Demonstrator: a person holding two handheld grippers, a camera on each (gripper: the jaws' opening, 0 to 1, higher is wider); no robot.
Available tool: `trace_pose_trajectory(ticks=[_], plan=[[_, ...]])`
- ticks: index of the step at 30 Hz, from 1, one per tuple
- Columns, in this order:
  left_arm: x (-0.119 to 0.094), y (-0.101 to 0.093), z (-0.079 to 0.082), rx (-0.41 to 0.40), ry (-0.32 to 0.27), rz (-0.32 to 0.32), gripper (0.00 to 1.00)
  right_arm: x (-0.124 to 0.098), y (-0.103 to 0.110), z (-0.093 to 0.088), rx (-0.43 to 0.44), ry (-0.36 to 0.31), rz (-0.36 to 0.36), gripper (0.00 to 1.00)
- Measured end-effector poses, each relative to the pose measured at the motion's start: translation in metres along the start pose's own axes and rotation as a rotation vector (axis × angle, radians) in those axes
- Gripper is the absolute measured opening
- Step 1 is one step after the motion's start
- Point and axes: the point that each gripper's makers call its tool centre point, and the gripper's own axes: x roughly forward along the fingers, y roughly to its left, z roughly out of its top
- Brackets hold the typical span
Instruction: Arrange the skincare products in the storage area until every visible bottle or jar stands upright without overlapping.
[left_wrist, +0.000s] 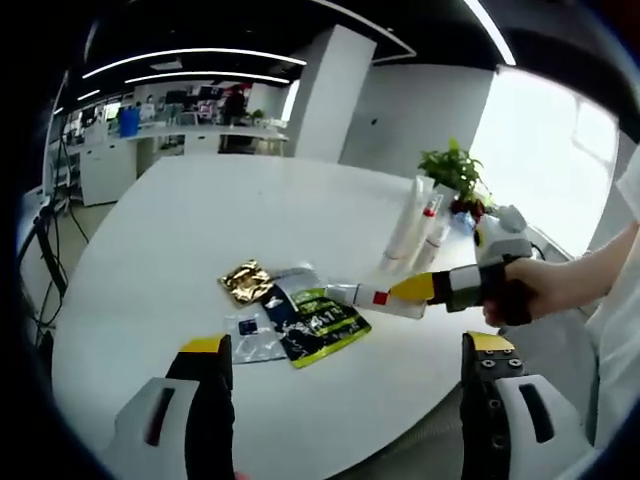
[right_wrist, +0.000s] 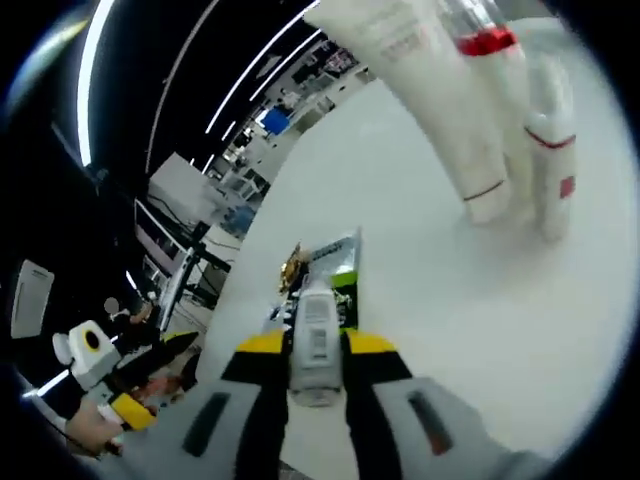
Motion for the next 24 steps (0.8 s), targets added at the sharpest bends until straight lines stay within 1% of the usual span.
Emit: trace_pose_trajectory(ticks=[1, 2, 3, 4, 6, 7, 8, 9, 11, 12, 13, 14, 17, 21, 24], plan=[[0.000, 0.000, 0.000, -0.001, 0.001, 0.000, 0.93, 0.000, 0.000, -0.002, -0.014, 0.007, -0.001, 0.20], [0.000, 0.000, 0.000, 0.000, 0.002, 0.000, 0.93, 0.000, -0.002, -0.005, -0.051, 0.024, -0.011, 0.20], [0.001, -0.001, -0.001, 0.004, 0.006, -0.001, 0.93, 0.000, -0.010, -0.008, -0.133, 0.050, -0.050, 0.20], [0.001, -0.002, -0.001, 0.006, 0.008, -0.002, 0.92, 0.001, -0.013, -0.011, -0.173, 0.071, -0.063, 0.20], [0.002, -0.004, -0.001, 0.008, 0.011, -0.007, 0.92, 0.003, -0.015, -0.012, -0.289, 0.084, -0.080, 0.20], [0.002, -0.004, -0.001, 0.009, 0.012, -0.008, 0.92, 0.005, -0.014, -0.016, -0.361, 0.117, -0.083, 0.20], [0.002, -0.005, -0.002, 0.012, 0.012, -0.009, 0.92, 0.006, -0.014, -0.018, -0.421, 0.136, -0.087, 0.20], [0.002, -0.006, -0.002, 0.015, 0.014, -0.010, 0.92, 0.007, -0.015, -0.020, -0.515, 0.163, -0.101, 0.20], [0.002, -0.005, -0.002, 0.017, 0.016, -0.010, 0.92, 0.009, -0.017, -0.027, -0.613, 0.211, -0.112, 0.20], [0.002, -0.005, -0.002, 0.014, 0.016, -0.009, 0.92, 0.010, -0.018, -0.032, -0.667, 0.246, -0.112, 0.20], [0.002, -0.005, -0.002, 0.011, 0.016, -0.009, 0.92, 0.011, -0.021, -0.035, -0.695, 0.273, -0.131, 0.20], [0.002, -0.005, -0.002, 0.009, 0.015, -0.009, 0.92, 0.010, -0.028, -0.041, -0.742, 0.325, -0.158, 0.20], [0.002, -0.004, -0.003, 0.009, 0.016, -0.006, 0.91, 0.010, -0.035, -0.045, -0.808, 0.392, -0.205, 0.20], [0.003, -0.007, -0.005, 0.036, 0.032, -0.008, 0.91, 0.012, -0.037, -0.046, -0.892, 0.460, -0.215, 0.20], [0.004, -0.009, -0.008, 0.054, 0.048, -0.014, 0.91, 0.013, -0.037, -0.045, -0.982, 0.505, -0.208, 0.20]])
